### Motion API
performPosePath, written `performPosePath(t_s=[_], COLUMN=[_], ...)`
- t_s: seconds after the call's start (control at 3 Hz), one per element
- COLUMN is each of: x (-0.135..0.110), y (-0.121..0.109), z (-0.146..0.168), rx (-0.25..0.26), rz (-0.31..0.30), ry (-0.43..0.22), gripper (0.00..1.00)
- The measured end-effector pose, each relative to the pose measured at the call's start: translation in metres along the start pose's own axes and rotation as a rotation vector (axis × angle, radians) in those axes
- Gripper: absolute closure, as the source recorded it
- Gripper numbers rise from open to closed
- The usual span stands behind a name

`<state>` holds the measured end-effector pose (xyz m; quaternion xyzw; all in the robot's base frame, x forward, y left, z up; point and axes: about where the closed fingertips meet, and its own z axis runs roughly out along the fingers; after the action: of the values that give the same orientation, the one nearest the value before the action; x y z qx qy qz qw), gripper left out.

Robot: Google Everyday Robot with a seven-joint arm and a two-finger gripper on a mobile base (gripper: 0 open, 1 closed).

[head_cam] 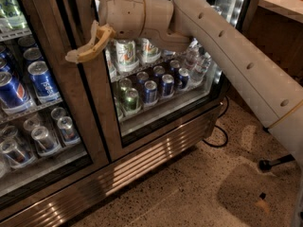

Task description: Open right fridge door

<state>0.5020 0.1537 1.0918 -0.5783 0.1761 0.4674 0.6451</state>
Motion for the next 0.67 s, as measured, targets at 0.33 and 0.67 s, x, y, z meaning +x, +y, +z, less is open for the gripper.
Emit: performPosePath(t_s=[0.33,0.67], x=[0.0000,0.0008], y=[0.0000,-0.0003], z=[0.0000,0.0002], rx=[0.000,0.003], rz=[0.000,0.004], ry=[0.000,0.001], gripper=[0.00,0.00])
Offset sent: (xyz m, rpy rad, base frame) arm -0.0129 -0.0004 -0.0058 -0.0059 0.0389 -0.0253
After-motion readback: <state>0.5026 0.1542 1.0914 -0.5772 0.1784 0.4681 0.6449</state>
